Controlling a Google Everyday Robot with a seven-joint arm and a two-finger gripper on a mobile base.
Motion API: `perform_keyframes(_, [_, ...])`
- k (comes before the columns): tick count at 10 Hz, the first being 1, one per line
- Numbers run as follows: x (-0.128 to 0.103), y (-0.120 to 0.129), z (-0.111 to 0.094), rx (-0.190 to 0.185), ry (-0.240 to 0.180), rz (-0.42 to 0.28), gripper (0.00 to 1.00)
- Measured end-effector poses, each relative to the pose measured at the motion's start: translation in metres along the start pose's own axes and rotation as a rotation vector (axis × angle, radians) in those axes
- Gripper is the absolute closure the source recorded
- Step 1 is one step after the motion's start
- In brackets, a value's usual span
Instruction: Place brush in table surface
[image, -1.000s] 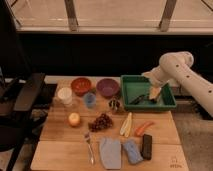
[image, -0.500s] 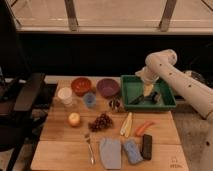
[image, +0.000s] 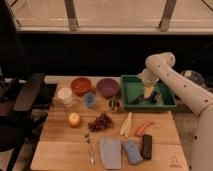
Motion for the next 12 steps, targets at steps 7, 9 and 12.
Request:
perform_keyframes(7, [-0.003, 0.007, 0.037, 0.008, -0.105, 0.027, 0.2])
perform_keyframes(9, [0.005, 0.013, 0.056, -0.026, -0.123, 0.053, 0.2])
perform_keyframes(12, [0.012, 0.02, 0.073, -0.085, -0.224, 0.078, 0.2])
